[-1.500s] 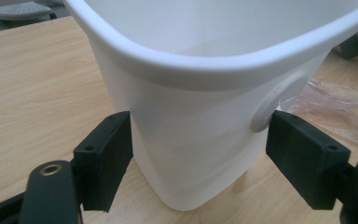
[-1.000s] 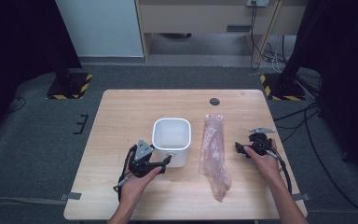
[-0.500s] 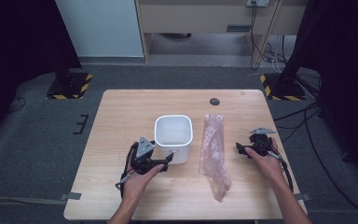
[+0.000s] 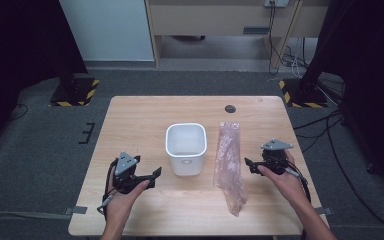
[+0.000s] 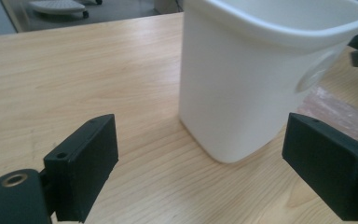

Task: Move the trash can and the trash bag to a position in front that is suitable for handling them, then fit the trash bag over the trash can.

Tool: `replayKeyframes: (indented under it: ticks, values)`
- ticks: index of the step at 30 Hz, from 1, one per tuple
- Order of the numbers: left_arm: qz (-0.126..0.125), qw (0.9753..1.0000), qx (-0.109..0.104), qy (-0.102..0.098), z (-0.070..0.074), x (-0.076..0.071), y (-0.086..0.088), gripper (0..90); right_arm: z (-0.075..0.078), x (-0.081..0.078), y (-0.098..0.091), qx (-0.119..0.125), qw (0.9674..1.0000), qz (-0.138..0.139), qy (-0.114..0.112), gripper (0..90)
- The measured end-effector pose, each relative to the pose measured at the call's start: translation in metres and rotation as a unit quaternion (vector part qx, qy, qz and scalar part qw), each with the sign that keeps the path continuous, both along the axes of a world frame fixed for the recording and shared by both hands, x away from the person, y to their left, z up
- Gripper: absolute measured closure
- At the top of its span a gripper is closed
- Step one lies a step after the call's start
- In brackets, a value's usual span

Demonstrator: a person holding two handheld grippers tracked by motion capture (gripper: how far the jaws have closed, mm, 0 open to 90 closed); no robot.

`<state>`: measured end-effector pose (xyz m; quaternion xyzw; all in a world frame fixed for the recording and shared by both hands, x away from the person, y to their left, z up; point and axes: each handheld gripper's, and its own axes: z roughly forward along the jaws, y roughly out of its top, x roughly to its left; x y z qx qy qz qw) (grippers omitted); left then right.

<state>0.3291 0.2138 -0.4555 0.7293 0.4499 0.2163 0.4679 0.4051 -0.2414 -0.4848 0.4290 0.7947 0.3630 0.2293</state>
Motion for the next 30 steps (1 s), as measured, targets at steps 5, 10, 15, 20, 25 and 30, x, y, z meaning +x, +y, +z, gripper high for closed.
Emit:
replayKeyframes:
  ticks: [5,10,15,20,25,30]
  values:
    - [0.005,0.9999,0.009,0.011,-0.009,0.005,0.002,9.7,0.0,-0.022,0.006,0.002,0.9997,0.021,0.009,11.9]
    - [0.008,0.9991,0.035,0.021,-0.016,0.004,0.0,9.9,-0.001,-0.038,0.015,0.015,0.9991,0.035,0.02,13.7]
    - [0.011,0.9993,0.033,0.017,-0.015,0.002,0.0,9.8,0.002,-0.046,0.03,0.021,0.9976,0.061,0.027,17.1]
    - [0.012,0.9991,0.036,0.016,-0.014,0.002,0.001,9.9,-0.001,-0.051,0.042,0.014,0.9966,0.075,0.029,16.2]
    - [0.015,0.9991,0.037,0.016,-0.014,0.003,0.003,9.9,-0.01,-0.059,0.058,-0.013,0.9937,0.105,0.037,15.8]
    - [0.014,0.9991,0.037,0.014,-0.014,0.002,0.002,9.9,-0.017,-0.062,0.066,-0.046,0.9904,0.122,0.045,13.5]
